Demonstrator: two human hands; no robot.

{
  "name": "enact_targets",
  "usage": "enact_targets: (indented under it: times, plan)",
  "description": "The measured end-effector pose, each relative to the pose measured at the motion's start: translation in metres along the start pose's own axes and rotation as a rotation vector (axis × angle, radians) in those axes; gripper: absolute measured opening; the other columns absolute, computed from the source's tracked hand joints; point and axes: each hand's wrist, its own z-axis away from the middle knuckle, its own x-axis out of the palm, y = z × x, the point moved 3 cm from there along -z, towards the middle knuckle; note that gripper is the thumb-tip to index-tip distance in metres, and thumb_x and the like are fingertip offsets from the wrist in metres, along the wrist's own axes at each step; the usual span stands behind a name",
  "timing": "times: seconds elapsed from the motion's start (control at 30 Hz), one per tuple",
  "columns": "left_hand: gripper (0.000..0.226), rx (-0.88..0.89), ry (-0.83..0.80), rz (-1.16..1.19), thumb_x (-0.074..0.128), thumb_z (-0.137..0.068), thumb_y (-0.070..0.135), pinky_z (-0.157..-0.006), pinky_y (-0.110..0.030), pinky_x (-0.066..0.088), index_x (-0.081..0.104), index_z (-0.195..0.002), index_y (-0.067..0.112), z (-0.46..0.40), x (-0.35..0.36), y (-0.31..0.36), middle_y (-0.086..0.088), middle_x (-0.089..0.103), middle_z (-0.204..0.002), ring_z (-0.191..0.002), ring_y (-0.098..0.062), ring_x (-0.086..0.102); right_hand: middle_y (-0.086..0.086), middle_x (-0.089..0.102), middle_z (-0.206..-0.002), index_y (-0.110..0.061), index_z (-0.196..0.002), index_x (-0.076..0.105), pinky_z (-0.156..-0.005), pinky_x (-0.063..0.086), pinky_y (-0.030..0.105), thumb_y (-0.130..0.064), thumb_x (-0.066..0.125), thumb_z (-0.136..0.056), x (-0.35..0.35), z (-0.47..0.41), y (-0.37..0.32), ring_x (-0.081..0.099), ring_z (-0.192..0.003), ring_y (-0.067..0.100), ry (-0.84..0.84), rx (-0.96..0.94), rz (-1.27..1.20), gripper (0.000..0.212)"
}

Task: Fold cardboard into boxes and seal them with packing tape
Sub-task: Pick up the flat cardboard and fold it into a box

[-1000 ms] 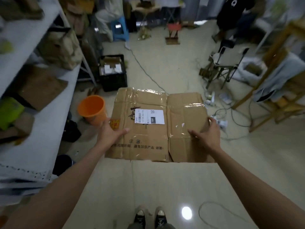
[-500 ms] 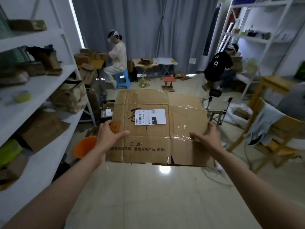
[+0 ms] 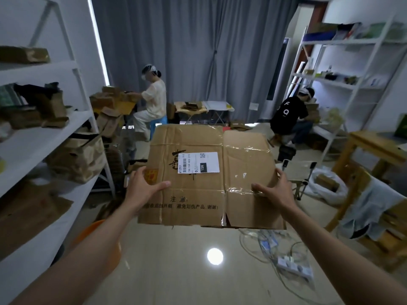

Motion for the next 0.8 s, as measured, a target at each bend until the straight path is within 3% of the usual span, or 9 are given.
enact_targets:
  times: [0.33,0.8]
  plan:
    - [0.107,0.024,-0.092,-0.019,0.088,-0.064,0.049,-0.105,-0.051,0.044,0.035,-0.148,0.012,-0.206,0.030,0.025,-0.013,0.039,-0.147,-0.130,-0.031,0.046,0.016,0.035,-0.148,-0.025,-0.150,0.027,-0.108,0.040,0.061,-0.045,0.090,-0.067,0.071,-0.160,-0.039,0.041,-0.132,0.035,0.047,0.065,0.000,0.106]
    - [0.102,0.017,-0.153,-0.070,0.086,-0.064,0.054,-0.101,-0.053,0.046,0.038,-0.145,0.014,-0.454,0.185,0.049,-0.009,0.043,-0.140,-0.125,-0.028,0.048,0.014,0.034,-0.150,-0.024,-0.153,0.027,-0.112,0.036,0.056,-0.042,0.089,-0.068,0.141,-0.425,0.007,0.038,-0.136,0.034,0.067,0.137,-0.021,0.107]
